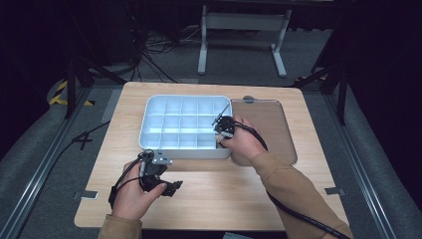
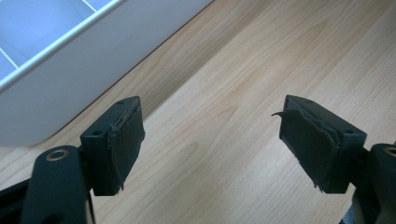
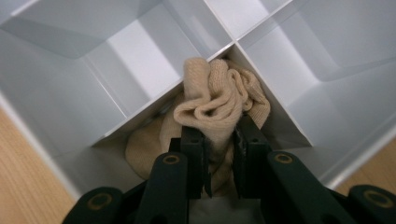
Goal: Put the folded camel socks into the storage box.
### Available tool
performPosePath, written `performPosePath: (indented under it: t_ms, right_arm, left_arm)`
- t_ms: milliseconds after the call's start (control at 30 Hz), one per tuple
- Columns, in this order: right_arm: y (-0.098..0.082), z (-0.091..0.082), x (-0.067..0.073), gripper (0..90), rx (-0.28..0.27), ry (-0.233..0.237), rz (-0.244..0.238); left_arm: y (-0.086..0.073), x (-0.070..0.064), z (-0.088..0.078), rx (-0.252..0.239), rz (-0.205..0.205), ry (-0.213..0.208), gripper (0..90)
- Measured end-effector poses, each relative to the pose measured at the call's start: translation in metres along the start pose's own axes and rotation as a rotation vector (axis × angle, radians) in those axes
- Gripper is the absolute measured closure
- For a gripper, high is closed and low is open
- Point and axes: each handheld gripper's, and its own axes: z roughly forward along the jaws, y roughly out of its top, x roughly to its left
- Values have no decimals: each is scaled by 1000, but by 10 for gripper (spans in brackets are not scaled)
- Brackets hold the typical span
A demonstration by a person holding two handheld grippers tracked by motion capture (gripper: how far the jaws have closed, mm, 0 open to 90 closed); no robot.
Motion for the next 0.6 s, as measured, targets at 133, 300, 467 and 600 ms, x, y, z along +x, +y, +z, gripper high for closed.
performPosePath:
  t_ms: [133, 300, 467, 600]
  right_arm:
    - [4, 6, -3, 758, 33, 21, 12]
    - [10, 9, -7, 758, 83, 42, 26]
    - [9, 9, -6, 751, 78, 41, 24]
    - [8, 8, -6, 734, 65, 39, 12]
  left_arm:
    - [-5, -1, 0, 12, -1, 8, 223]
    - [-8, -2, -1, 14, 4, 9, 221]
    - [-7, -2, -1, 18, 6, 3, 221]
    - [-5, -1, 0, 17, 15, 4, 220]
